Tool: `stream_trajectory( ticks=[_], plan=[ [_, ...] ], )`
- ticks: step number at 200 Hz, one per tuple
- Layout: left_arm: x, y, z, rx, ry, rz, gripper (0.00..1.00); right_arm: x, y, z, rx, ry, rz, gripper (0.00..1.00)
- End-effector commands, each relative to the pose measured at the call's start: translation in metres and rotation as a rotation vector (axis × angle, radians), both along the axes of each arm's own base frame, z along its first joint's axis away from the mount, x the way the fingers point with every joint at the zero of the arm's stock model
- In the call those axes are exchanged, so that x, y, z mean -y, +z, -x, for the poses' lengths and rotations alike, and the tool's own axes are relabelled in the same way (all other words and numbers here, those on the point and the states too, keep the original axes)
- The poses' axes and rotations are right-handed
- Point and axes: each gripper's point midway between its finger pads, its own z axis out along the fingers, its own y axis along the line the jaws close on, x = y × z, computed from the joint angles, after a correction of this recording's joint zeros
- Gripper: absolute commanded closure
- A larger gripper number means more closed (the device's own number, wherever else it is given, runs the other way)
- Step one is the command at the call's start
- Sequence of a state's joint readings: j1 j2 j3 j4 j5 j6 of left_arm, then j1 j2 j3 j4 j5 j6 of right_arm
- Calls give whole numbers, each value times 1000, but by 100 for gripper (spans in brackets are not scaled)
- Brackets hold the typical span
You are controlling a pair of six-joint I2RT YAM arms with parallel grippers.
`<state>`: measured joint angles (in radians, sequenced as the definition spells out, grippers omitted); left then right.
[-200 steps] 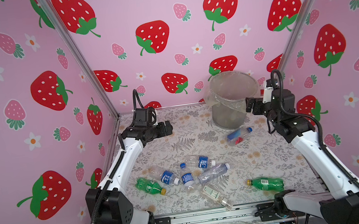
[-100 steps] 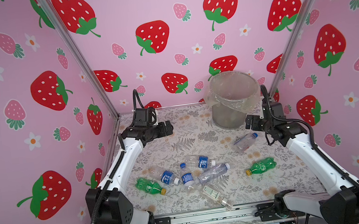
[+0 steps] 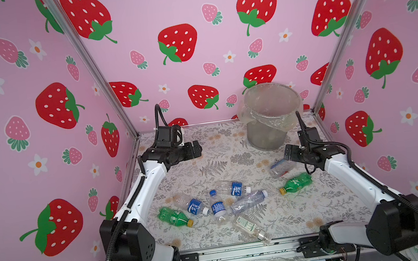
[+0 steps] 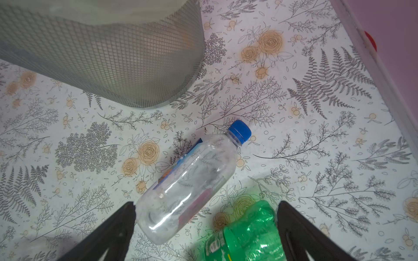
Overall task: Throw the plastic bottles in the bin
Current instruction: Pick up the plastic bottle from the middle-right of the table.
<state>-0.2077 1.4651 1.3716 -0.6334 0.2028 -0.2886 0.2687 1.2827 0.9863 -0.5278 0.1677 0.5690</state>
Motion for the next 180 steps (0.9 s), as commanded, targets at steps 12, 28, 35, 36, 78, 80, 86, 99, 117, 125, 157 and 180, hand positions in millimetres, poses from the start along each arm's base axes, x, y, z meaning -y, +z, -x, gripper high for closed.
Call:
stream_trajectory(
  ticks=[12,28,35,36,78,80,86,99,117,125,157,180],
  plan=[
    [3,10,-3,12,-9,14,1,15,-21,20,-96,-104,-8,1],
    [4,11,-3,14,-10,15,1,14,-33,29,-143,-101,-21,1],
    [4,10,-2,10,-10,16,1,13,-37,32,-152,-102,-32,1],
    [3,11,-2,12,-9,17,1,13,-38,32,-152,-103,-34,1],
    [4,10,-2,12,-11,15,1,8,-54,43,-179,-115,-84,1],
    [4,10,-2,11,-12,15,1,8,-54,43,-179,-115,-86,1],
    [4,11,-2,12,-11,15,1,8,-54,44,-175,-116,-91,1],
    [4,10,-3,9,-12,14,1,7,-54,46,-175,-119,-98,0],
    [5,10,-2,10,-16,13,1,9,-58,52,-185,-125,-100,4],
    [5,10,-2,10,-16,12,1,10,-61,56,-191,-133,-100,8],
    [5,10,-2,11,-16,8,1,14,-79,76,-235,-153,-108,14],
    [6,10,-2,9,-19,12,1,14,-88,83,-237,-155,-122,15]
  ],
)
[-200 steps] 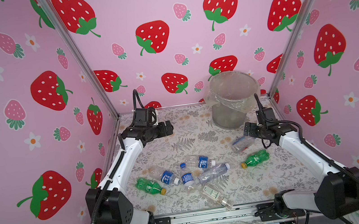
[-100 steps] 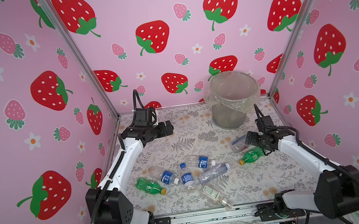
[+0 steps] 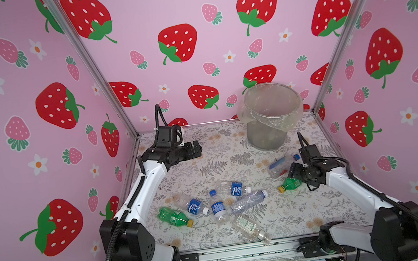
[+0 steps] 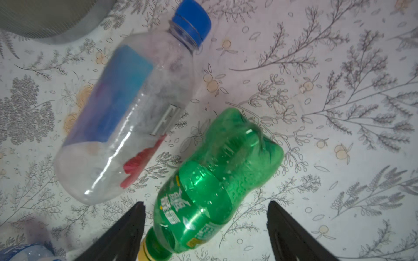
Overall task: Throw the plastic bottles in the bin
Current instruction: Pick up the plastic bottle from the middle-right of the table.
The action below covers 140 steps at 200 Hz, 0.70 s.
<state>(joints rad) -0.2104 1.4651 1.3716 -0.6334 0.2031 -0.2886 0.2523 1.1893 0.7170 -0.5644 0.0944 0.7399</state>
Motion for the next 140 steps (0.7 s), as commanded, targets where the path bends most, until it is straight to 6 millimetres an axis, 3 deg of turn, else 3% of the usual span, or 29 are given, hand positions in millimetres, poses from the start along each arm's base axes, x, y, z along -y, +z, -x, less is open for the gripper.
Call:
stream_trajectory(
  ticks=[1,102,140],
  plan=[
    [5,10,-2,9,-16,12,1,2,-8,10,-15,-32,-23,15],
    [8,7,-2,0,-27,5,1,0,-38,5,-59,-30,-48,14],
    [8,7,-2,2,-26,7,1,3,-39,2,-54,-39,-42,15]
  ],
)
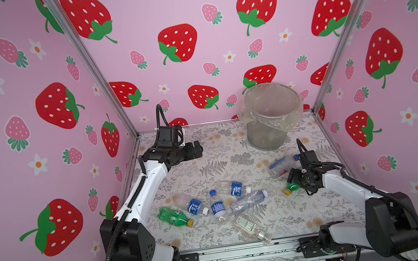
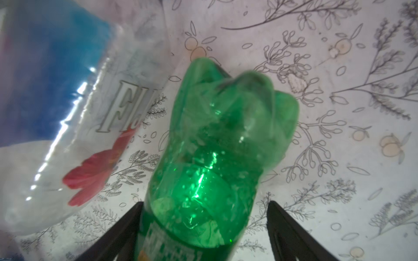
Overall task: Throw the plastic bottles in the bin
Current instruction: Pick up the plastic bottle from the middle-right of the table.
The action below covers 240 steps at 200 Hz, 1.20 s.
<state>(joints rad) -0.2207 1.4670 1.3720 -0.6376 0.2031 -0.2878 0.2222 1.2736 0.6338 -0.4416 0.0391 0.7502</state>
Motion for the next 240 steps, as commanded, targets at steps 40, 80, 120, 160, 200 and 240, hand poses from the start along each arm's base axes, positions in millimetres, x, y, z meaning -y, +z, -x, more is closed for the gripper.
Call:
stream_trajectory(
  ticks=[40,80,120,160,200,240],
  plan=[
    [5,9,-3,9,-18,6,1,9,-6,4,-4,-20,19,19],
    [5,9,-3,8,-17,5,1,8,-12,6,-15,0,11,31],
    [6,10,-2,10,-22,11,1,6,-2,6,13,18,3,45],
    [7,12,-2,11,-24,13,1,9,11,6,39,24,17,45],
    [8,12,-1,9,-26,16,1,6,30,3,75,61,15,45],
    [9,13,-1,12,-27,19,1,13,63,0,147,57,48,47]
  ],
)
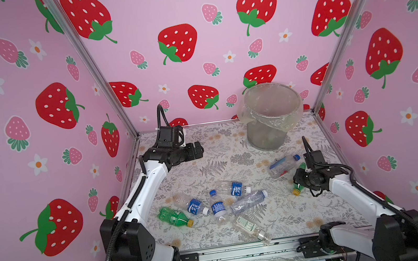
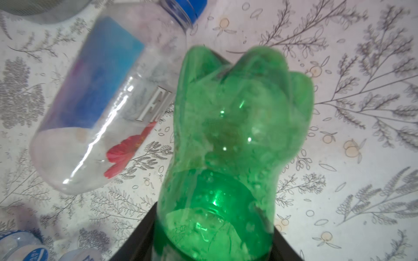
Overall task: Throw the plastic bottles in the bin
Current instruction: Pick up the plastic bottle from the middle-right of the table, then throw the plastic bottle into the trash bin.
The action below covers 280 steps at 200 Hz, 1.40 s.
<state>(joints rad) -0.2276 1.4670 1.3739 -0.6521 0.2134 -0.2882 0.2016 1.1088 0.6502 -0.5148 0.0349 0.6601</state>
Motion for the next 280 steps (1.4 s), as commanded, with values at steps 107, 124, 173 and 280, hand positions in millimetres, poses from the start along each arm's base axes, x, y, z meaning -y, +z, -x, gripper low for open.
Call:
stream_trajectory(
  ticks=[107,124,173,280],
  plan=[
    [1,7,-6,12,-1,-15,1,16,119,-15,275,59,116,48],
    [1,7,-7,8,-1,-15,1,15,136,-20,351,74,124,48],
    [4,6,-7,5,-8,-6,1,3,189,-24,592,121,69,48],
    [4,9,-6,18,-8,1,1,-22,258,-42,952,233,21,48]
  ],
)
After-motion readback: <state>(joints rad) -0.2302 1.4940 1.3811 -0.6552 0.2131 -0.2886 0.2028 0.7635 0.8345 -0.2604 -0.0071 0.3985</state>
